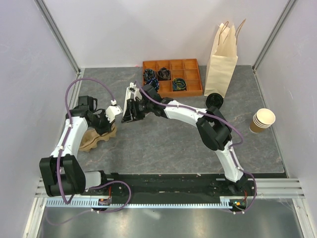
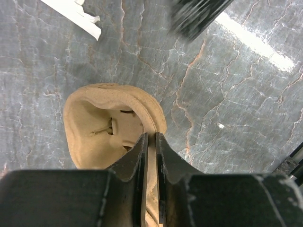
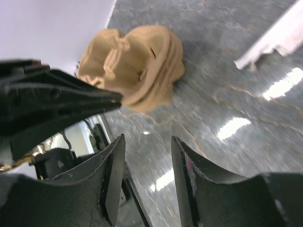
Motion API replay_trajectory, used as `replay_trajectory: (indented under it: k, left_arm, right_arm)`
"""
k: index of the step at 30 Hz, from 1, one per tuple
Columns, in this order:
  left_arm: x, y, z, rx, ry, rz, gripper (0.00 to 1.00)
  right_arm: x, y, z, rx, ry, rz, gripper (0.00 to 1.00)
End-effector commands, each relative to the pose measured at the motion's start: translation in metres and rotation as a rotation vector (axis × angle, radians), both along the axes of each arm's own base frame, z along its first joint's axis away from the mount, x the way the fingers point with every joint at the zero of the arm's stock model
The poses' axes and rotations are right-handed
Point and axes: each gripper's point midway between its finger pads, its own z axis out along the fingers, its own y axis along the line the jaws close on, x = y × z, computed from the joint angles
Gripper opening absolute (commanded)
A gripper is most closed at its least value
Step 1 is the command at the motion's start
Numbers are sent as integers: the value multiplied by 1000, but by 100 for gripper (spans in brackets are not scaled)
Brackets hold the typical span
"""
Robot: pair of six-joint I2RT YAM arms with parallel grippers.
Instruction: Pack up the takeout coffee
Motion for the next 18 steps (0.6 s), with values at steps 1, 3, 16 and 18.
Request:
replay_trajectory:
  k: [1,3,16,18]
  left_arm:
    - [-2,-4,5,-17,-40,-7,2]
    - [-2,-4,7,-15,-57,-7,2]
    - [-2,-1,22,17,-187,-12,2]
    - [-2,-1,25,24,-206,-16,2]
  right_arm:
    - [-4,34,27,122,44,0,52]
    - [-7,40,27,127,58,0,53]
    - [-10,59,20,126,79,-19,54]
    - [-9,60,22,129,73,-19,55]
